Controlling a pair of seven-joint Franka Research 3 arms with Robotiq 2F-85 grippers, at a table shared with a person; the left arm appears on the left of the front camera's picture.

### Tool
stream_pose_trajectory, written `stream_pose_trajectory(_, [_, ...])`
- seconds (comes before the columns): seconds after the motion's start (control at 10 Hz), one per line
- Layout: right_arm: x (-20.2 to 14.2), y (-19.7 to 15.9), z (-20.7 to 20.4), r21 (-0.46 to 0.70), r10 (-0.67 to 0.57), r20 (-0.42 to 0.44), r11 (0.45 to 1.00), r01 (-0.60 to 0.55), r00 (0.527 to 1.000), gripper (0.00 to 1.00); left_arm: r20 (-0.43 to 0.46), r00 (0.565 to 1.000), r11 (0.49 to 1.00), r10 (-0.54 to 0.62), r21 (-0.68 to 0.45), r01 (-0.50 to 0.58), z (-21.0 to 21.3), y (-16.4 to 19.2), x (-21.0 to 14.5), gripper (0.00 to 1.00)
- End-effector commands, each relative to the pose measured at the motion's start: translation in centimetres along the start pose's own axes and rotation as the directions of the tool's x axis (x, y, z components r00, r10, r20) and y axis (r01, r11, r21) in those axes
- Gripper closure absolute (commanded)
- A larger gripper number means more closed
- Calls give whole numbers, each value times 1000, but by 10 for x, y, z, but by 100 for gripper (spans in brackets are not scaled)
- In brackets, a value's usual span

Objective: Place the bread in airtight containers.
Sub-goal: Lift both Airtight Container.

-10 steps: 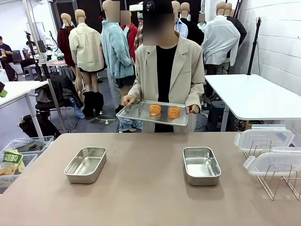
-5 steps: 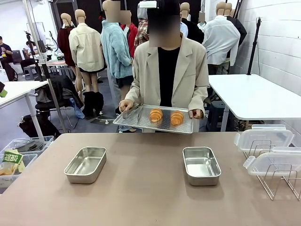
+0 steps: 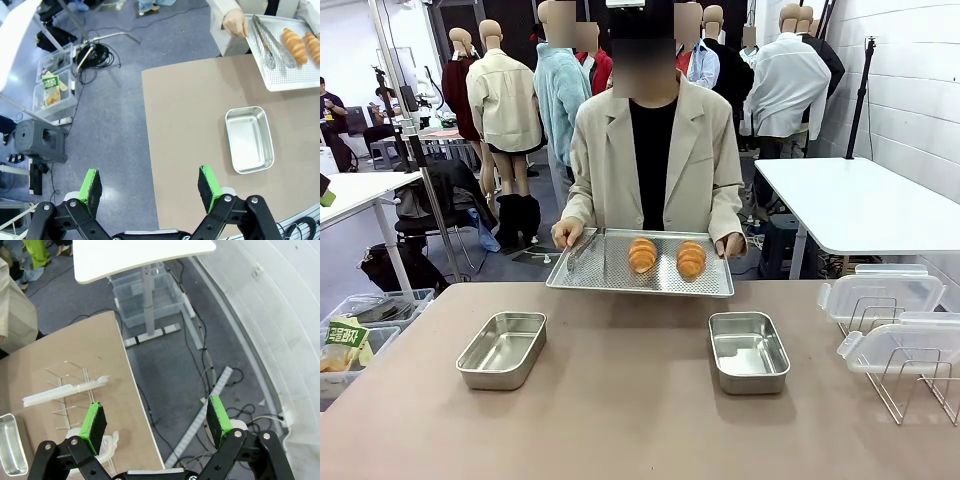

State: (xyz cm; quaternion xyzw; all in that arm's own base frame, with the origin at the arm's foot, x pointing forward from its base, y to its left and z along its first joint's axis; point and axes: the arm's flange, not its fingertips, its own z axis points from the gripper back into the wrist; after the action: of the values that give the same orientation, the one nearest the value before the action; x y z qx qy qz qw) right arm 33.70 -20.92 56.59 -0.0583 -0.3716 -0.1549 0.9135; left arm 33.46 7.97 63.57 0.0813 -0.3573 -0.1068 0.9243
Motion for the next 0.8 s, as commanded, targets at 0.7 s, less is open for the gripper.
stream_pose_trajectory(0.7, [-4, 2, -1, 6, 13, -10, 1000, -13, 1000, 0, 1, 1000, 1000, -19, 3, 19, 0, 2, -1, 0])
